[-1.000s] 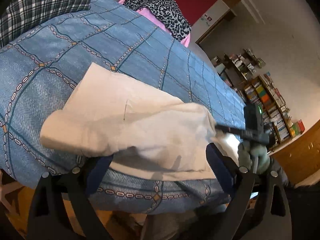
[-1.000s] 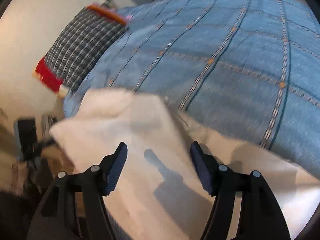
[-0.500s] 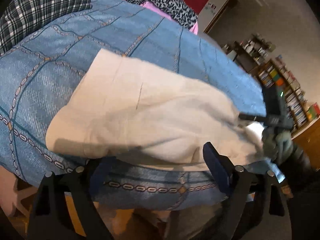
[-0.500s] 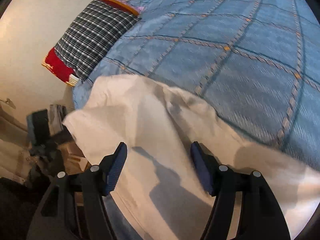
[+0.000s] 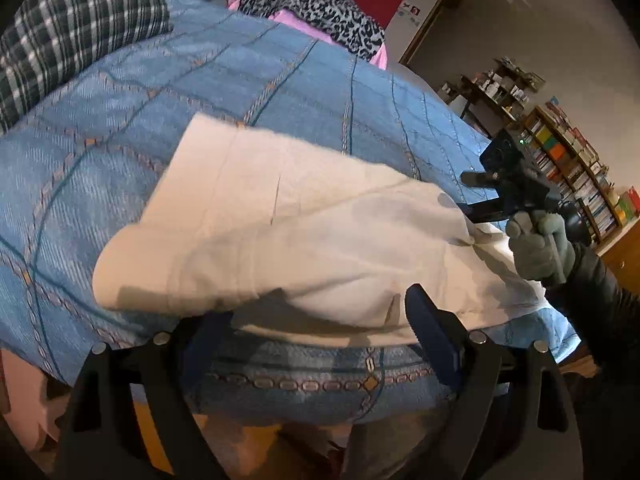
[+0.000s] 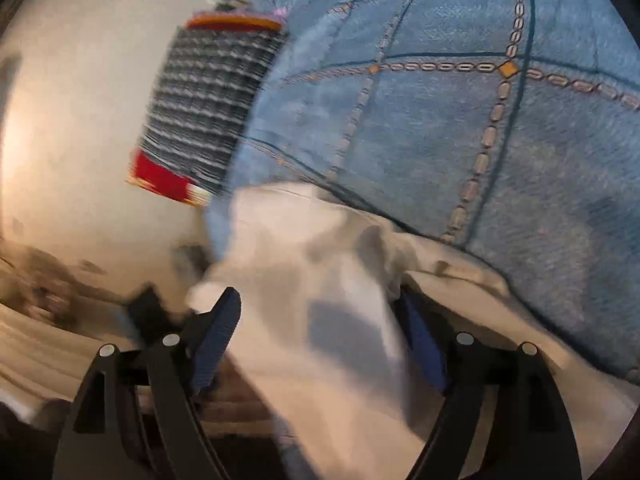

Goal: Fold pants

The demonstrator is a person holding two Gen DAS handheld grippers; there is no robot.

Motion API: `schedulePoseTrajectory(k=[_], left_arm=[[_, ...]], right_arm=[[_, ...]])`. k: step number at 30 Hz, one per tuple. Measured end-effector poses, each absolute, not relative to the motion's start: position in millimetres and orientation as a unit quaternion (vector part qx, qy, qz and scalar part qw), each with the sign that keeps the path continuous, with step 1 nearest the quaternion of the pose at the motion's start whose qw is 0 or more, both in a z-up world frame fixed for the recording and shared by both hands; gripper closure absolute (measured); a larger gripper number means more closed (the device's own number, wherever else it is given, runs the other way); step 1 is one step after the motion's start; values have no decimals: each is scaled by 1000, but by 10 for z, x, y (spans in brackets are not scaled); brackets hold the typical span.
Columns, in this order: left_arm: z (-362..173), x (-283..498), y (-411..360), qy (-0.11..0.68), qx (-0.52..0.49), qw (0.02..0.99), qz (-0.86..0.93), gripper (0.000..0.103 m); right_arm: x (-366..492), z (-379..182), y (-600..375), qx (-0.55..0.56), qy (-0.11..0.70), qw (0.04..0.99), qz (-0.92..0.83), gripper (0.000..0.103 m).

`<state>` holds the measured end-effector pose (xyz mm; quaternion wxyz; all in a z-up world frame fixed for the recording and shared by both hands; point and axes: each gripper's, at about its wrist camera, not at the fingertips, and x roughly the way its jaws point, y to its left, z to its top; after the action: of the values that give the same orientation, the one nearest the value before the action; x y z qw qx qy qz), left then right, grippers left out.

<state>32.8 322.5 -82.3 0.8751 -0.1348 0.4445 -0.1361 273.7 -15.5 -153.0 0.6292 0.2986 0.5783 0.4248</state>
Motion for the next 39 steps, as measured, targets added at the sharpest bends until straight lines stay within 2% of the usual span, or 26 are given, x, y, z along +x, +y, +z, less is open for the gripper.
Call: schedulePoseTrajectory(k=[1, 3, 5, 6, 7, 9, 14, 20, 22, 23, 25, 32, 33, 34, 35, 36, 39], left_arm=[[-776, 352, 3216, 435, -129, 881, -135, 15], [-699, 364, 3186, 423, -118, 889, -134, 15], [-634, 380, 3154, 413, -100, 895, -134, 15], [-618, 387, 3136, 411, -91, 897, -134, 15], [-605, 392, 3114, 410, -79, 898, -135, 15], [-573, 378, 3085, 409, -60, 901, -135, 20], [-464, 282, 3047, 397, -14, 907, -139, 28], [-546, 226, 3035, 419, -3, 893, -165, 27], [-622, 214, 3093, 436, -17, 883, -170, 26], [-662, 211, 3142, 445, -27, 880, -164, 21], [-705, 225, 3236, 451, -54, 875, -168, 21], [-635, 213, 3375, 437, -98, 876, -178, 21], [-618, 204, 3379, 434, -97, 878, -178, 21], [-600, 196, 3389, 431, -97, 879, -179, 21], [-585, 187, 3400, 427, -98, 880, -180, 21], [-574, 184, 3406, 424, -101, 881, -182, 21], [-542, 160, 3439, 417, -110, 883, -186, 21]], right_arm=[[2777, -1521, -180, 316, 569, 629, 425, 25], [2850, -1509, -237, 339, 548, 640, 418, 43], [2938, -1546, -282, 342, 543, 659, 391, 83], [2972, -1579, -290, 342, 548, 663, 378, 93], [2999, -1619, -302, 347, 550, 664, 369, 100], [2996, -1597, -303, 338, 540, 681, 361, 102], [2996, -1396, -217, 287, 521, 725, 348, 103], [3021, -1372, -245, 249, 519, 749, 327, 102], [3007, -1363, -197, 245, 523, 748, 328, 101], [3002, -1355, -181, 237, 525, 749, 326, 101], [2974, -1338, -137, 221, 525, 758, 317, 101], [2672, -1016, -19, 102, 491, 820, 277, 97], [2574, -933, 10, 81, 479, 830, 273, 94], [2484, -871, 40, 62, 471, 837, 269, 79], [2407, -834, 42, 51, 466, 842, 268, 49], [2289, -768, 67, 39, 454, 849, 267, 39], [1963, -622, 167, -11, 424, 864, 272, 37]])
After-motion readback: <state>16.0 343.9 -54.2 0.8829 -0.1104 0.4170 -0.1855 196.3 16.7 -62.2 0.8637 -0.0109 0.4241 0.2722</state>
